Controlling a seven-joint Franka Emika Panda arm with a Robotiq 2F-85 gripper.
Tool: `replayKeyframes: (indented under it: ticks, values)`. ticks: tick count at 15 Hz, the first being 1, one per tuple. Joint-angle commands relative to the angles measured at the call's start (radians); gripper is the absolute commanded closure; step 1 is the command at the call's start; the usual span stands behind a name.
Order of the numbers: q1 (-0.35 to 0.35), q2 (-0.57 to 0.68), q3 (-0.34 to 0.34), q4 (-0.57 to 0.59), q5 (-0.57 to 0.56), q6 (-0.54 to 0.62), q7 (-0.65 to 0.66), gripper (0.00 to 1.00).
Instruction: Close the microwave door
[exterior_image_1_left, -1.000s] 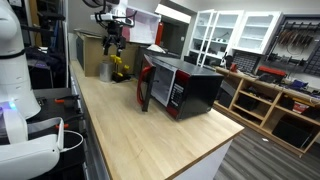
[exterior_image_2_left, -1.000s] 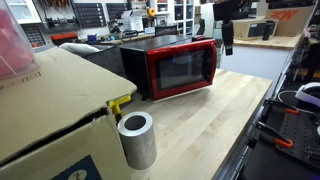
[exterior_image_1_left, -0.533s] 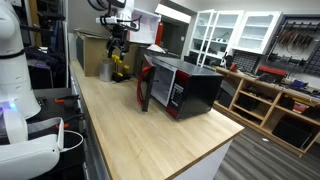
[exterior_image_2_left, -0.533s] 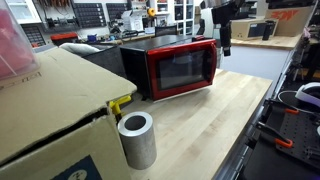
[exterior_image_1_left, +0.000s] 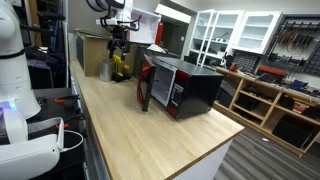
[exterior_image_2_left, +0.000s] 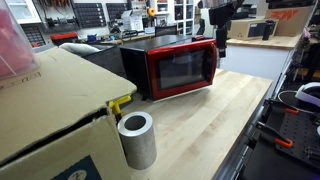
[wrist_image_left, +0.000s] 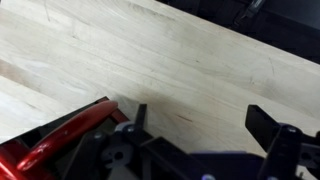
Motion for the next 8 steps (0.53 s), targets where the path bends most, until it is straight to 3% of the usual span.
replayKeyframes:
  ticks: [1, 8]
  values:
    - [0.002, 0.035, 0.027, -0.015, -0.019, 0.132, 0.065, 0.0]
    - [-0.033, 0.162, 0.029, 0.011, -0.095, 0.321, 0.194, 0.0]
